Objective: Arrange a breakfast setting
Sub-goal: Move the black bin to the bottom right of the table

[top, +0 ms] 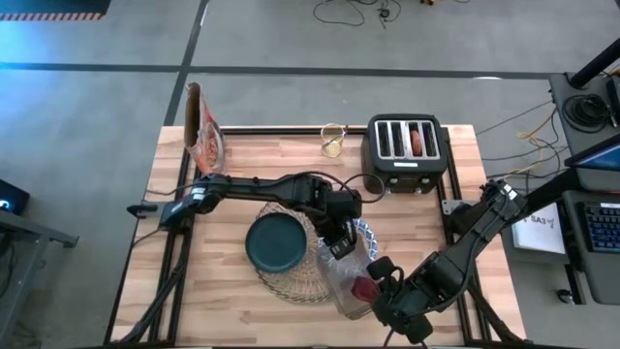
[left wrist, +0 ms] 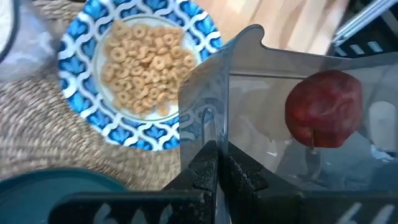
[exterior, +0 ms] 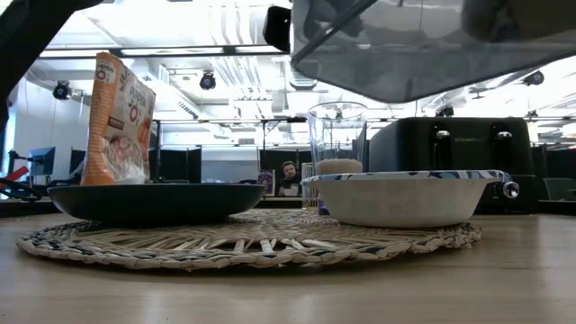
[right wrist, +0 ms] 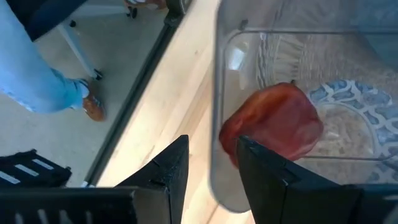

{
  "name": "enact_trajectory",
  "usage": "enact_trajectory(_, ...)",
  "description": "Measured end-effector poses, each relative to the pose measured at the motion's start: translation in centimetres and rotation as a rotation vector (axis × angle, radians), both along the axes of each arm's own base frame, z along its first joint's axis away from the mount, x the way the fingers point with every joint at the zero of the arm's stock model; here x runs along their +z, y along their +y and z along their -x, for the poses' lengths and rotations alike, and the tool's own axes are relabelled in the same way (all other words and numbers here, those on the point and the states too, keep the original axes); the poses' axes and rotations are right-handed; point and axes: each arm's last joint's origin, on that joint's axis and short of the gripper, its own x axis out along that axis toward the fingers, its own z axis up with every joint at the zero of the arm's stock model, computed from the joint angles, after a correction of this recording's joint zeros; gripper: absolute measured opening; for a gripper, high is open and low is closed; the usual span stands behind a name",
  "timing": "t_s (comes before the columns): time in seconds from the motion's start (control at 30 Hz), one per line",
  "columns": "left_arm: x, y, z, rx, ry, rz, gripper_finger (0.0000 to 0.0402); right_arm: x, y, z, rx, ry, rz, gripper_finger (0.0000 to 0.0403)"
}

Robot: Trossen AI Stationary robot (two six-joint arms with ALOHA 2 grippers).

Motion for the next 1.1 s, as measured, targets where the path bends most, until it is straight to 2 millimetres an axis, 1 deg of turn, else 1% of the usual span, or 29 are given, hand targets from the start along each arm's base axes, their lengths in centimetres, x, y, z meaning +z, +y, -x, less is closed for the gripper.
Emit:
enact_trajectory(0.1,0.1,-0.1,-0.2,-0.01,-0.021,0.026,0.0,-0.2,-0.1,0.0,-0.006,-0.001,0.027,0.0123)
enact_trajectory(0.43,0.3,-0.1,-0.4,-0.005,-0.051,0.032,0.0,-0.2,-0.2,0.2,-0.008,0.015,0.037,0.0123)
enact_trajectory(0.67,1.6,-0.1,-0.4,-0.011,-0.128,0.036,0.0,-0.5,-0.2,0.3,0.002,0.045,0.03,0.0122)
enact_trajectory(0.97,1.7,-0.1,-0.3,-0.01,-0.123,0.034,0.0,-0.6,-0.3,0.4,0.005,0.064,0.035,0.0093)
enact_trajectory(1.1,1.7,-0.1,-0.3,-0.008,-0.121,0.031,0.0,-0.6,-0.2,0.4,0.002,0.077,0.02,0.0091)
